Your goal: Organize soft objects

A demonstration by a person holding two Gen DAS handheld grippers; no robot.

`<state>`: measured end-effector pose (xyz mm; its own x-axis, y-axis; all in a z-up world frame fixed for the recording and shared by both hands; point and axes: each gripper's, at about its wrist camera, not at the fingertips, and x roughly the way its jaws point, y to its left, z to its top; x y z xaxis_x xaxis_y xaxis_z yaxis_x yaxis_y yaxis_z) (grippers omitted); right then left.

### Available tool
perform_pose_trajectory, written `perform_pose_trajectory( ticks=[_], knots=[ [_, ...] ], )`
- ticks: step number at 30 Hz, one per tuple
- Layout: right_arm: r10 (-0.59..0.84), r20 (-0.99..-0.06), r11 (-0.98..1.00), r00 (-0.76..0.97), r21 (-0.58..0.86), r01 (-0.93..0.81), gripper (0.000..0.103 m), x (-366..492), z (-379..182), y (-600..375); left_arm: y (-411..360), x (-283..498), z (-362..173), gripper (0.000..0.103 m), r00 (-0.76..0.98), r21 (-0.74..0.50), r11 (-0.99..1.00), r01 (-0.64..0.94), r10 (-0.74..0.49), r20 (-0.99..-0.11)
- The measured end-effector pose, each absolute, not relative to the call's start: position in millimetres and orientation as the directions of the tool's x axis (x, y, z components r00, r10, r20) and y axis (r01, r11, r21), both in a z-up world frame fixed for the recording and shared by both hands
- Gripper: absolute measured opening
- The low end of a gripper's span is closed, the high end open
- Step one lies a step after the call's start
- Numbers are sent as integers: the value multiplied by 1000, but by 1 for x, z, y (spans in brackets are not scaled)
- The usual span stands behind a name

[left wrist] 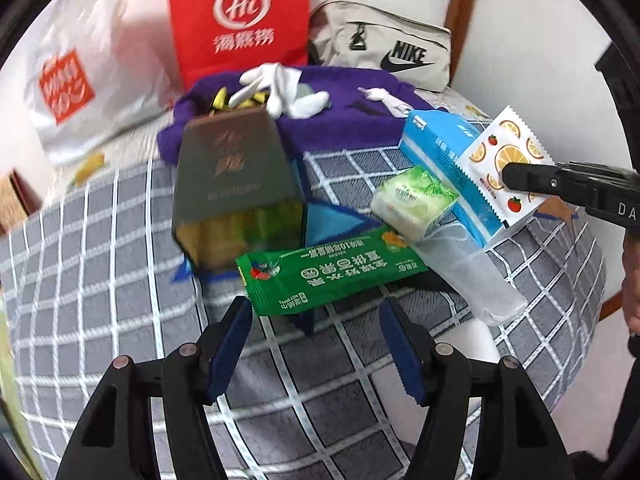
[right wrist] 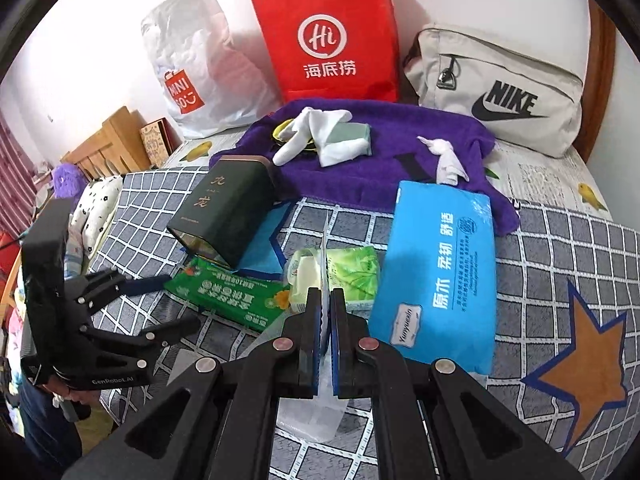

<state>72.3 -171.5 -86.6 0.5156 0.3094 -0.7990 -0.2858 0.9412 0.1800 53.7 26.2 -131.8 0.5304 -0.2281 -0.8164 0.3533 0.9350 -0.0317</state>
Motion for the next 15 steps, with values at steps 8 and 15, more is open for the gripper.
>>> perform_pose_trajectory(
  ticks=[8,15],
  knots=[
    [309,-801,943,513,190,-271,5,71,-90,-184,23,55,-127,64,502,-50,915,400,-265,-823],
    [315,-798,944,514,208,-255,5,72,-93,-192,1,44,-127,64,526,-9,894,449,-273,-806]
  ],
)
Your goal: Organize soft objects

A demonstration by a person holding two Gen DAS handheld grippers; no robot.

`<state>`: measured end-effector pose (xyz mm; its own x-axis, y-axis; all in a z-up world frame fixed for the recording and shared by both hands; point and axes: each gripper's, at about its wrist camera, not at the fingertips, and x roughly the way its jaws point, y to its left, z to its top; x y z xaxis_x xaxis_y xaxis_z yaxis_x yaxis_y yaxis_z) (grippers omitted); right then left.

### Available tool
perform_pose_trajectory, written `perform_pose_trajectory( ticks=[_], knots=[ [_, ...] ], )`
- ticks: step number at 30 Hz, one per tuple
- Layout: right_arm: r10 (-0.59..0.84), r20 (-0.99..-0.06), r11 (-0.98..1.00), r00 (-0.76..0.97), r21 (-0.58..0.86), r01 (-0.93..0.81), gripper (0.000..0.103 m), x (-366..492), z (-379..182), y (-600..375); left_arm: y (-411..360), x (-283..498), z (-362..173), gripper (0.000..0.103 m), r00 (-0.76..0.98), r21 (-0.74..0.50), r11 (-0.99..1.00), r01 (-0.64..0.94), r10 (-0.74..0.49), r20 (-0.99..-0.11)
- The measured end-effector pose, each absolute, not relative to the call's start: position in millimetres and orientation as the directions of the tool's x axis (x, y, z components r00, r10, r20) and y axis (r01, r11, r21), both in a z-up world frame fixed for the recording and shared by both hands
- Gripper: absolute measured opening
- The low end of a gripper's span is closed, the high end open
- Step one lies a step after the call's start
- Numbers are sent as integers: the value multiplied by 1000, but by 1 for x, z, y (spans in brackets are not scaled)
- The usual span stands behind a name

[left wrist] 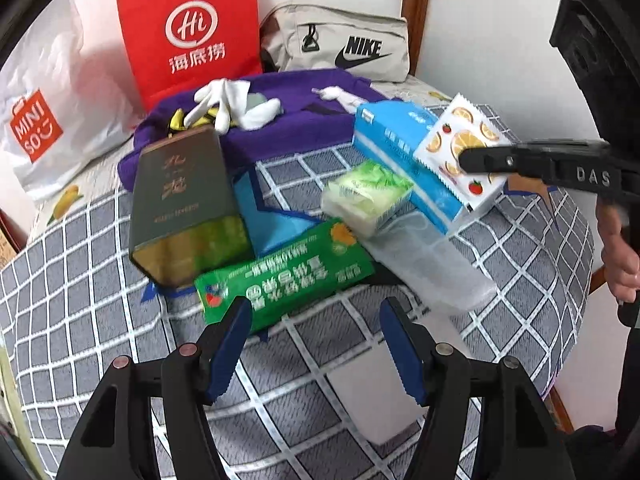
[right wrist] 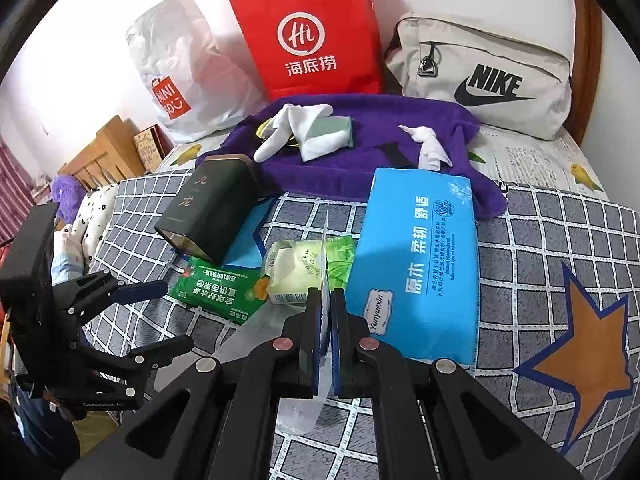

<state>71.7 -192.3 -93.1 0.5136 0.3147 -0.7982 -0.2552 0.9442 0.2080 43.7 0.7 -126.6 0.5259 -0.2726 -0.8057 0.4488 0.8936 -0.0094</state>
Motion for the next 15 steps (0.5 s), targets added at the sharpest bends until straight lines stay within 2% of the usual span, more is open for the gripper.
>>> perform_pose_trajectory(
  ticks=[6,12,15],
  knots=[
    [313,-795,945,519,205,-256,5,65,-90,-195,9,63,-136,64,564,110,918,382,-137,-814],
    [312,-808,946,500,213,-245,7,64,-98,-200,39,73,-151,65,520,-9,948,319,-183,-834],
    [322,-812,942,487,225,-247,7,68,-101,-199,38,76,-163,65,490,-25,949,313,-184,-852]
  ],
)
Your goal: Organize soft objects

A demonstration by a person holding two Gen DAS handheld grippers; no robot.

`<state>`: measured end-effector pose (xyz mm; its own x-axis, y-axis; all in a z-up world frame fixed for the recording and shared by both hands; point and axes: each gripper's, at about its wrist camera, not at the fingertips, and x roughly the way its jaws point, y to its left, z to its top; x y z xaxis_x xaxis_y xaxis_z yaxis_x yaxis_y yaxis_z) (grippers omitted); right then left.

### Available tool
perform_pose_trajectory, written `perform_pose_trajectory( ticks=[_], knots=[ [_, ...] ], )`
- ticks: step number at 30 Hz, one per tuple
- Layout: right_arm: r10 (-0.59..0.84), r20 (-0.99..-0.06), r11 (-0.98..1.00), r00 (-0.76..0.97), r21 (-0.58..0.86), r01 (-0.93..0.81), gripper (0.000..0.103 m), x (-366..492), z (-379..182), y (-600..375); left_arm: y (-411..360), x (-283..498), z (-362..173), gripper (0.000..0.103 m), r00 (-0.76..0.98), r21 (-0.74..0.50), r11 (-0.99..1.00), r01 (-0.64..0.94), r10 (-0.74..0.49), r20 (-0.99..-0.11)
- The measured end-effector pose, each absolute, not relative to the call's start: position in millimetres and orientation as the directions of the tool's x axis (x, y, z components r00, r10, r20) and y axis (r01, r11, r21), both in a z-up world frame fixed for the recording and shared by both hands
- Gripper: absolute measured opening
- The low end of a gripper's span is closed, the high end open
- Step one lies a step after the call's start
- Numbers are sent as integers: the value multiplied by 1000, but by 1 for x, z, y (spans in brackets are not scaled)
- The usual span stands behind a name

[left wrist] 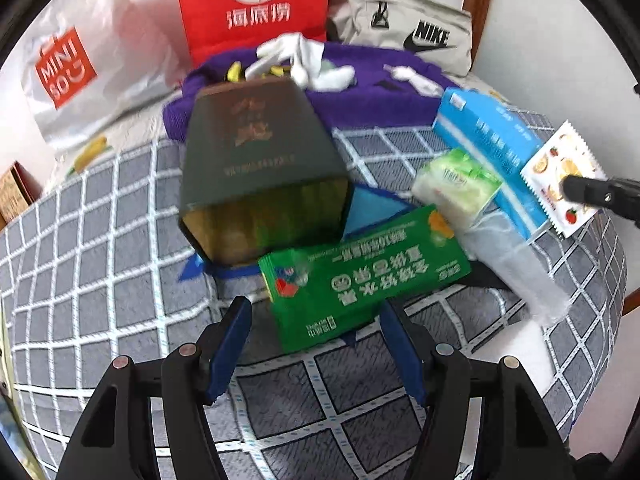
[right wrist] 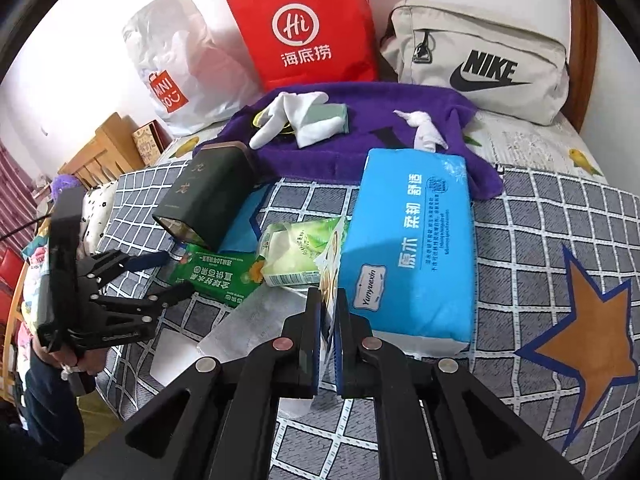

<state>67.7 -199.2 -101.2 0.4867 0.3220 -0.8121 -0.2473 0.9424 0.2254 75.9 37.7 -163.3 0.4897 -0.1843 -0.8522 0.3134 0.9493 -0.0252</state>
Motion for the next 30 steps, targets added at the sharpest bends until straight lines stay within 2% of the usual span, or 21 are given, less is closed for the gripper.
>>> perform_pose_trajectory(
  ticks=[12,21,27,30],
  knots=[
    [314,-798,945,515,213,-247,7,63,-91,-201,18,49,-157,65,417,-176,898,404,-352,-838],
    [338,-792,937,509,231,-263,7,59,-92,-199,31,46,-145,65,470,-94,925,368,-272,-840],
    [348,-792,932,501,236,-274,7,61,-93,-194,15,53,-130,65,495,-48,880,473,-310,-811],
    [340,-798,934,498,228,-274,7,62,-94,-193,1,63,-133,65,484,-4,856,516,-295,-824]
  ],
)
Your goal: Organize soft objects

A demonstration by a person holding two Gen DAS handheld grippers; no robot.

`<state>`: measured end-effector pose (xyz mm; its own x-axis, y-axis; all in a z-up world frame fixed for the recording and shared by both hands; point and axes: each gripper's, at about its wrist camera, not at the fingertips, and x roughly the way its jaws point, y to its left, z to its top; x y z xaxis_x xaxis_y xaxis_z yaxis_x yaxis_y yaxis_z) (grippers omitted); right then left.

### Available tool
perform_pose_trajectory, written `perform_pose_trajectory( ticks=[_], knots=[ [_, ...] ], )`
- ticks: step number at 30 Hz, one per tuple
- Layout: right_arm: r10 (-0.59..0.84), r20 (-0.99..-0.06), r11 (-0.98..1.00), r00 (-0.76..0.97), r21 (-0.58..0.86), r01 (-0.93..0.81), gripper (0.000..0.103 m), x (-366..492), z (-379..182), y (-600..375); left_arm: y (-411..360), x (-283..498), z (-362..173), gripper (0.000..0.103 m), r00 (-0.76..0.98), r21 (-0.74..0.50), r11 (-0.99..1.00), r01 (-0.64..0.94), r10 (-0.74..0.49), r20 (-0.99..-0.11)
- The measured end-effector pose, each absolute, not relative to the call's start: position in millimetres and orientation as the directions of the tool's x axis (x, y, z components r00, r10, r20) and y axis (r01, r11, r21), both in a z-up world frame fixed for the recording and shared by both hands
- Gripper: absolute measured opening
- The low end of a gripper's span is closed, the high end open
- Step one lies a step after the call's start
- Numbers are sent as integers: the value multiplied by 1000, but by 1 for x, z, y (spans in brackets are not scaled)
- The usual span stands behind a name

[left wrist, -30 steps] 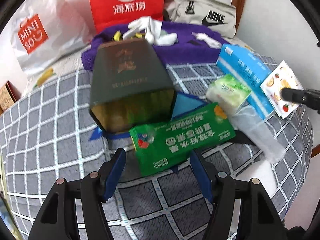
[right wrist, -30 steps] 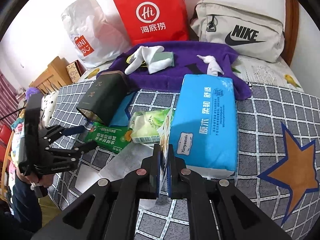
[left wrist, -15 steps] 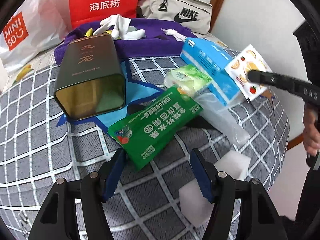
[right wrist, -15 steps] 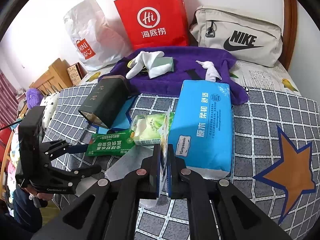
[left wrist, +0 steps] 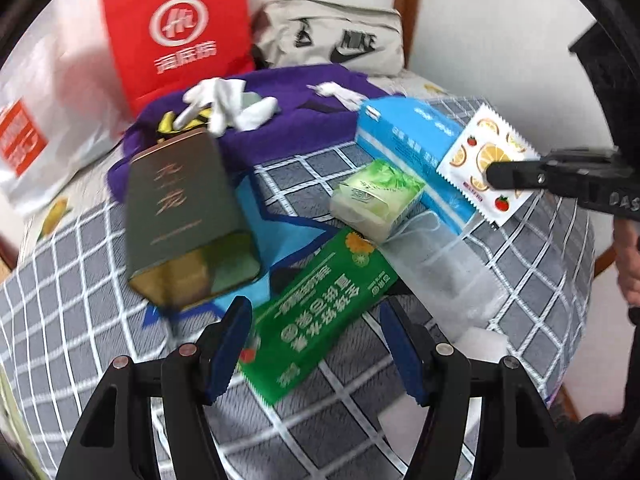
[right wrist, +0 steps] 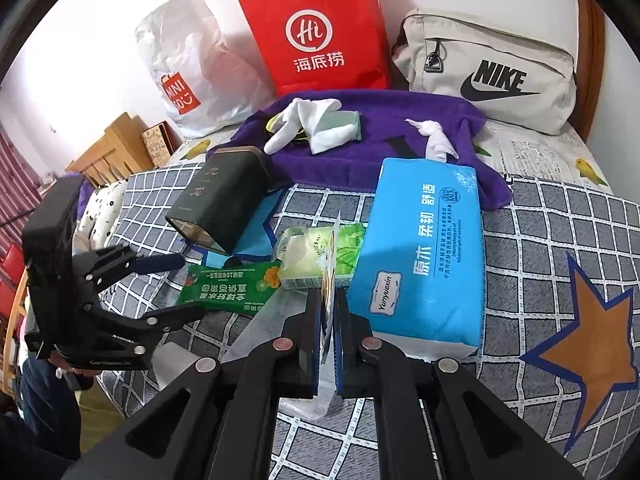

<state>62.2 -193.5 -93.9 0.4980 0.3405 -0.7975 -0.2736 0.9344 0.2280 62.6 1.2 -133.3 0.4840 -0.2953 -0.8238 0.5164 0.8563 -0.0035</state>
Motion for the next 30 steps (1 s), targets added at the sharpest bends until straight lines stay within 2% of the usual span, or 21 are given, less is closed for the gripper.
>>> perform_pose_trajectory(
  ticks=[10,14,21,24,30],
  knots=[
    [333,-810,939,483,237,-250,7,70,-100,-200,-16,80,-158,65,430,53,793,607,-272,-861],
    [333,-814,938,477,235,-253,7,73,-102,-199,-12,86,-162,65,402,17,792,610,-291,-868],
    [330,-813,939,479,234,-251,7,76,-101,-197,-7,82,-159,42,413,21,793,608,-294,-862],
    [338,-807,937,485,239,-255,7,77,-98,-196,-2,81,-157,38,429,30,809,587,-280,-859],
    [341,-794,936,503,235,-264,6,73,-90,-194,9,74,-142,36,468,30,838,545,-274,-840]
  ],
)
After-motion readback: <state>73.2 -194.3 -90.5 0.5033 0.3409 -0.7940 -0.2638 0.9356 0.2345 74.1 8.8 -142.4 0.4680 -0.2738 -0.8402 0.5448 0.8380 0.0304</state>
